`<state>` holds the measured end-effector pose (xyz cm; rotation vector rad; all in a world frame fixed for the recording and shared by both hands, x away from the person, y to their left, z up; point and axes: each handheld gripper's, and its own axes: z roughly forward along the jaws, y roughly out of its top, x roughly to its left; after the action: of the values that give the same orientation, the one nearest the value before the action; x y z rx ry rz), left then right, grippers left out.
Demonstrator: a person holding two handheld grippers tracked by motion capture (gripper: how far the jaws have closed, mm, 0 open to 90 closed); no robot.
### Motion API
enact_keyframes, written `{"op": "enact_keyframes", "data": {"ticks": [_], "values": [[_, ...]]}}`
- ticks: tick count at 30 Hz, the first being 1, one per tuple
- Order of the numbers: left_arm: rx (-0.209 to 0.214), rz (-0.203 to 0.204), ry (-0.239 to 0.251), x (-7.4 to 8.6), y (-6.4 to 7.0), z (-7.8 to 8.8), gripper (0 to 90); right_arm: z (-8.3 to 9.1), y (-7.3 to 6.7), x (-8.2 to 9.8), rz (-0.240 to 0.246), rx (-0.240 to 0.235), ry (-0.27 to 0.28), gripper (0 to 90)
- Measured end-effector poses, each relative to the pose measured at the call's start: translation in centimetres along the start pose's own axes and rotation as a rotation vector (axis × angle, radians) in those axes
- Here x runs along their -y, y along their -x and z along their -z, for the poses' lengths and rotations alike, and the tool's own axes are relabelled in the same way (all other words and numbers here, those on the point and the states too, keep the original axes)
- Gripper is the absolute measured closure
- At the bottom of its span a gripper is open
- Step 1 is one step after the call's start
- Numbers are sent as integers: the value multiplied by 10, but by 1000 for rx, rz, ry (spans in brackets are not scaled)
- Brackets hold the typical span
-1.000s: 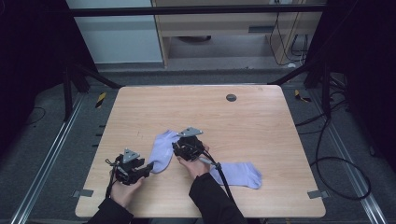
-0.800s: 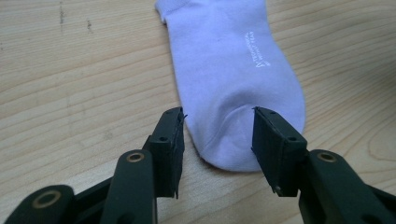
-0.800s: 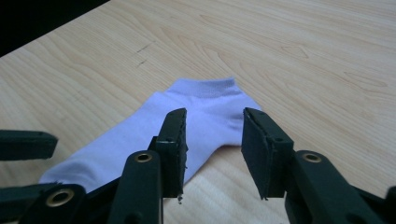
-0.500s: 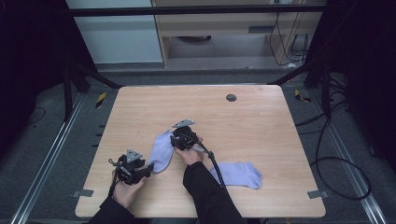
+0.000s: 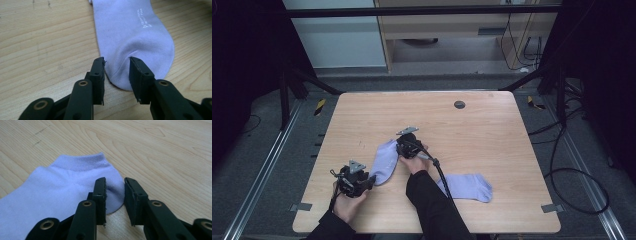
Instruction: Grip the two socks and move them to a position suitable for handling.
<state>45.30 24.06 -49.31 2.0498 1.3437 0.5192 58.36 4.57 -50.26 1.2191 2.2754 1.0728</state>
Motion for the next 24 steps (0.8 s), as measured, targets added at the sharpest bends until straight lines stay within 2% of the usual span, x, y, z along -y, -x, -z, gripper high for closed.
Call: {"op": "enact_keyframes", "data": {"ticks": [4, 6, 7, 9, 11, 15, 18, 21, 24], "values": [[9, 7, -4, 0, -1, 0, 694, 0, -1, -1, -6, -9, -12, 841], [15, 11, -8, -1, -1, 0, 734, 0, -3, -2, -1, -3, -23, 869], [49, 45, -24, 0, 2, 0, 755, 1, -4, -3, -4, -1, -31, 876], [37, 18, -18, -1, 0, 0, 805, 2, -4, -5, -14, -5, -44, 882], [31, 15, -16, -2, -2, 1, 846, 6, -4, -5, -15, -14, -35, 884], [21, 33, -2, -6, -9, 6, 860, 23, -4, -8, -23, -49, -5, 884], [-3, 37, 14, -8, -17, 11, 862, 40, -8, -8, -5, -59, 15, 885], [-38, 27, 14, -10, -24, 13, 863, 60, -15, -3, 4, -70, 42, 884], [-52, 20, 6, -10, -29, 12, 863, 77, -24, 9, 9, -80, 40, 885]]}}
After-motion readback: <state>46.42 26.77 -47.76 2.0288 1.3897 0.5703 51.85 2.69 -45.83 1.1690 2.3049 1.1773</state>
